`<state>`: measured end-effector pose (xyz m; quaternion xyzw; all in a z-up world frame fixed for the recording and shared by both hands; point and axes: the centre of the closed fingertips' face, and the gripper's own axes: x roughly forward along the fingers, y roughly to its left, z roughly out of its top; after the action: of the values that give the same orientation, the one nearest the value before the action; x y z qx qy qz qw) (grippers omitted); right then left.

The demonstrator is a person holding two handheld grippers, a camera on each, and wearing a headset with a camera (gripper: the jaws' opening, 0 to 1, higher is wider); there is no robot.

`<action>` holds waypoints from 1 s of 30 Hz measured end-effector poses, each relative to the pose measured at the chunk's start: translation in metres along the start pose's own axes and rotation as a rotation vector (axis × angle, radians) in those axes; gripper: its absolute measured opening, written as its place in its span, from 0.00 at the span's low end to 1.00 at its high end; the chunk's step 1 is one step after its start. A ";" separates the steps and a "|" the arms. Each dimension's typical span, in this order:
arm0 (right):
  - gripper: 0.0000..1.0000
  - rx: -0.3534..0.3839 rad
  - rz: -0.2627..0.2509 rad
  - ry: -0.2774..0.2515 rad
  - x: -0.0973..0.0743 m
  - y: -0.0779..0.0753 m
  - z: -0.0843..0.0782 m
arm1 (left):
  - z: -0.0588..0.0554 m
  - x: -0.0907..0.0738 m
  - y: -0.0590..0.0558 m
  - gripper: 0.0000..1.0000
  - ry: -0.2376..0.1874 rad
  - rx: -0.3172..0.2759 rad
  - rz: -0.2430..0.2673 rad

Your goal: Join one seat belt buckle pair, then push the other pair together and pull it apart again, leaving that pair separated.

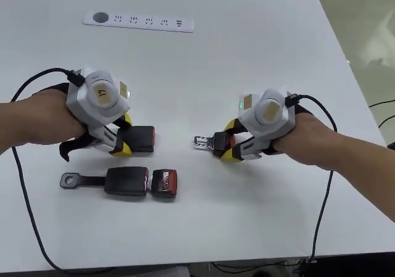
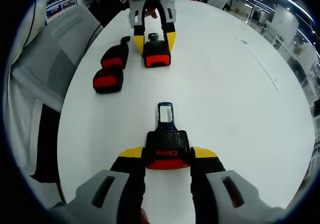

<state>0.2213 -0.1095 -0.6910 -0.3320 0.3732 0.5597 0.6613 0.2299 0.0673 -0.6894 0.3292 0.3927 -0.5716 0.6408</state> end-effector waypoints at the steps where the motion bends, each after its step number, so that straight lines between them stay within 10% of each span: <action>1: 0.33 -0.002 0.001 0.002 0.000 0.000 0.000 | 0.000 0.000 0.000 0.35 0.000 0.007 -0.003; 30: 0.32 -0.027 0.006 -0.034 0.032 0.014 0.053 | 0.000 0.004 -0.003 0.34 0.030 0.040 -0.009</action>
<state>0.2169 -0.0461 -0.6923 -0.3299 0.3552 0.5722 0.6614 0.2270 0.0646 -0.6927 0.3487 0.3923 -0.5770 0.6257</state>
